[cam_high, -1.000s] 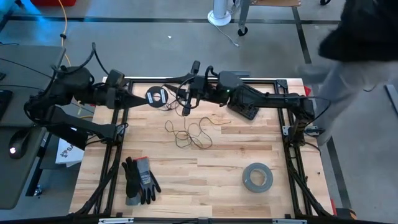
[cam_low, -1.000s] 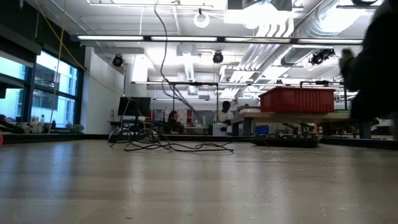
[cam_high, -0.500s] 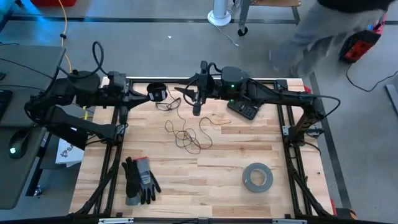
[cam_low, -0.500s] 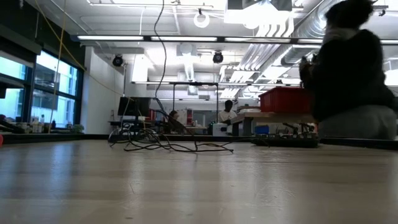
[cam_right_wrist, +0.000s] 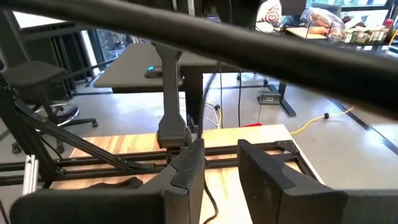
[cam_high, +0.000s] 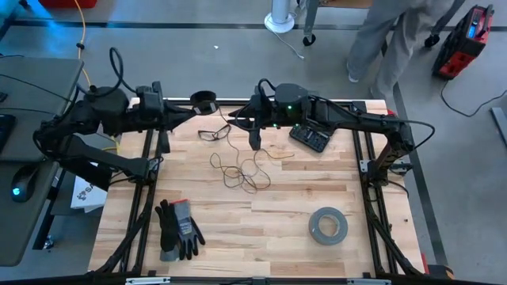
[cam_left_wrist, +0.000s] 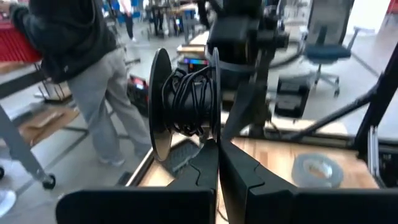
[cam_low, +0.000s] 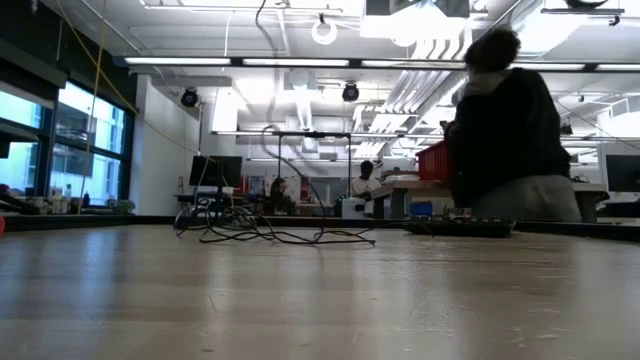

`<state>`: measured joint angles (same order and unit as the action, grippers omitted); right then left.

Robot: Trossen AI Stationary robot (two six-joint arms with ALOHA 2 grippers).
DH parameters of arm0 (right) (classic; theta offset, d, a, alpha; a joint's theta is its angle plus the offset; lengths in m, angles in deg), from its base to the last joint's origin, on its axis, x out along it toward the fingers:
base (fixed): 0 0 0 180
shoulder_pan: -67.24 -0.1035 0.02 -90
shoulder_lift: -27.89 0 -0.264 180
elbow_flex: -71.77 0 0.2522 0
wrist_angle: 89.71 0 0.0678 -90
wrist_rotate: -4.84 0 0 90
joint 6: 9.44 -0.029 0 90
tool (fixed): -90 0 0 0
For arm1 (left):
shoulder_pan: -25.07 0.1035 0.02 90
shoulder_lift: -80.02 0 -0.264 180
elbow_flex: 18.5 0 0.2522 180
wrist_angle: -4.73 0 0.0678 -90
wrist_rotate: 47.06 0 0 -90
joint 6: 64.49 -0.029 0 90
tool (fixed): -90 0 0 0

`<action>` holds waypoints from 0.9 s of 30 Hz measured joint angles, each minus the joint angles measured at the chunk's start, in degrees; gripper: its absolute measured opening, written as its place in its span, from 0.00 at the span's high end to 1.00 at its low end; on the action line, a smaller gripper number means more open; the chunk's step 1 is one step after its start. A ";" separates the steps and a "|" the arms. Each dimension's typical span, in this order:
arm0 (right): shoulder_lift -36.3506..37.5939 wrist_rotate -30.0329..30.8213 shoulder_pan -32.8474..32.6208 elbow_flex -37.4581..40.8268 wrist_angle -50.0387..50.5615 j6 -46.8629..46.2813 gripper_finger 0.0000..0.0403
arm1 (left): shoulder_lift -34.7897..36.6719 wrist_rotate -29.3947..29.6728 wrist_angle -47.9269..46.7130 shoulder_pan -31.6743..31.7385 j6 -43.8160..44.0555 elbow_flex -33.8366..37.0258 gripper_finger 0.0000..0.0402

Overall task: Coil cords
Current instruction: Coil the black wire on the black spool

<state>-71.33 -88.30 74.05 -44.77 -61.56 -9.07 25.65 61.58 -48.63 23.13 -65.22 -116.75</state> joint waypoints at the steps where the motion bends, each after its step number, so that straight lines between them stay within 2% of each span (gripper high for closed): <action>1: 0.00 -0.17 0.00 0.00 0.04 -0.22 0.78 | 0.00 -0.02 0.77 0.00 0.02 0.00 1.00; 16: 0.24 -7.51 -0.08 0.00 1.16 -3.40 0.78 | 0.00 0.17 0.95 0.04 0.58 -0.02 1.00; 21: 0.02 -5.29 -0.08 0.00 1.94 -2.47 0.78 | 0.00 0.10 0.95 0.02 2.33 -0.02 1.00; 27: 0.02 1.84 -1.21 0.00 1.48 4.21 0.78 | 0.00 -1.78 0.92 0.00 3.49 -0.02 1.00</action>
<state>-71.31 -86.46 72.84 -44.77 -60.08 -4.86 25.65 59.80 -47.70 23.13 -61.73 -116.77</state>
